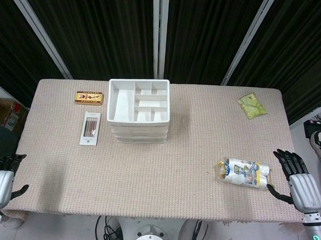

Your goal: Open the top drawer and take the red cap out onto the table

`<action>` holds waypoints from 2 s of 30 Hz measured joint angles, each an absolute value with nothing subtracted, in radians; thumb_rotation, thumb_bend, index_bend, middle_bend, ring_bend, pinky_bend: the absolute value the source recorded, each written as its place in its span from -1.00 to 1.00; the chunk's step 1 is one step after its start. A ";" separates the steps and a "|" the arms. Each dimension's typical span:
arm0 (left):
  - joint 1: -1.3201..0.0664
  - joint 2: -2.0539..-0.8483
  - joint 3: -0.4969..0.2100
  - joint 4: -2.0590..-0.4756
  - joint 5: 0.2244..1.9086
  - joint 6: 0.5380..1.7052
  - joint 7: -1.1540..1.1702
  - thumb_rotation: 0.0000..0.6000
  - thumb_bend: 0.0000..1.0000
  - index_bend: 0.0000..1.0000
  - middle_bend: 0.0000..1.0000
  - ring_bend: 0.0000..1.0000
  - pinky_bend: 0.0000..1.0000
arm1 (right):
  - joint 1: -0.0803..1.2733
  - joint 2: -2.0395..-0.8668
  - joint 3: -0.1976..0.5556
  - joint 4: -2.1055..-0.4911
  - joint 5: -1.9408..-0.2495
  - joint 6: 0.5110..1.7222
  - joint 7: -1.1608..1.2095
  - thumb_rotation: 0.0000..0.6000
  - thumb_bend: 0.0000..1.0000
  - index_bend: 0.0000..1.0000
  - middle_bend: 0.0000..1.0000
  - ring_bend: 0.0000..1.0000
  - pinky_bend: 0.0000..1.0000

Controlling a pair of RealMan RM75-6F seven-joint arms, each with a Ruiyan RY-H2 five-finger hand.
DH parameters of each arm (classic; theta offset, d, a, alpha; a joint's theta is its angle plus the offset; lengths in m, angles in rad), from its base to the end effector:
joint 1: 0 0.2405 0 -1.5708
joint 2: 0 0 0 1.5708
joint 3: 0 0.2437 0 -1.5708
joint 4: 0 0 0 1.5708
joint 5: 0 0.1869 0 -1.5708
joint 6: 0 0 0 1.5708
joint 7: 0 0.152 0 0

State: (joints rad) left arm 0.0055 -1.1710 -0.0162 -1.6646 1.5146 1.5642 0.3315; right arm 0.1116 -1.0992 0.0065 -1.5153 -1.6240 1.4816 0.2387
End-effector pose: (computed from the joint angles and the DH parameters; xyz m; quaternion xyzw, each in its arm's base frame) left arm -0.2891 0.1532 0.1610 -0.6143 -0.3314 -0.3049 0.6479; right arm -0.2916 -0.1861 0.1748 0.6188 -0.4074 0.4315 0.5146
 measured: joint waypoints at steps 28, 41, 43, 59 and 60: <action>-0.143 -1.185 -0.078 -1.882 1.528 1.407 0.153 1.00 -0.84 -0.35 -0.09 -0.01 0.55 | 0.110 -1.059 0.038 -1.529 -1.649 1.569 0.254 1.00 -0.65 -1.00 -0.90 -1.00 -1.00; -0.332 -1.450 -0.157 -1.906 1.354 1.153 -0.095 1.00 -0.48 -0.39 0.34 0.62 1.00 | 0.097 -1.063 0.030 -1.526 -1.653 1.579 0.262 1.00 -0.65 -1.00 -0.90 -1.00 -1.00; -0.349 -1.497 -0.172 -1.888 1.317 1.129 -0.155 1.00 -0.43 -0.45 0.39 0.66 1.00 | 0.095 -1.063 0.027 -1.527 -1.651 1.576 0.259 1.00 -0.65 -1.00 -0.90 -1.00 -1.00; -0.470 -1.873 -0.300 -1.684 1.138 1.044 -0.414 1.00 -0.33 -0.73 0.58 0.79 1.00 | 0.081 -1.054 0.021 -1.559 -1.642 1.576 0.224 1.00 -0.65 -1.00 -0.90 -1.00 -1.00; -0.474 -1.890 -0.311 -1.674 1.130 1.047 -0.425 1.00 -0.33 -0.73 0.58 0.79 1.00 | 0.080 -1.053 0.021 -1.560 -1.642 1.577 0.224 1.00 -0.65 -1.00 -0.90 -1.00 -1.00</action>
State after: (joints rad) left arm -0.4735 -1.8898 -0.3114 -1.6742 1.1296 1.0469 -0.4245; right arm 0.0797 -1.0530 0.0214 -1.5596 -1.6416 1.5774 0.2243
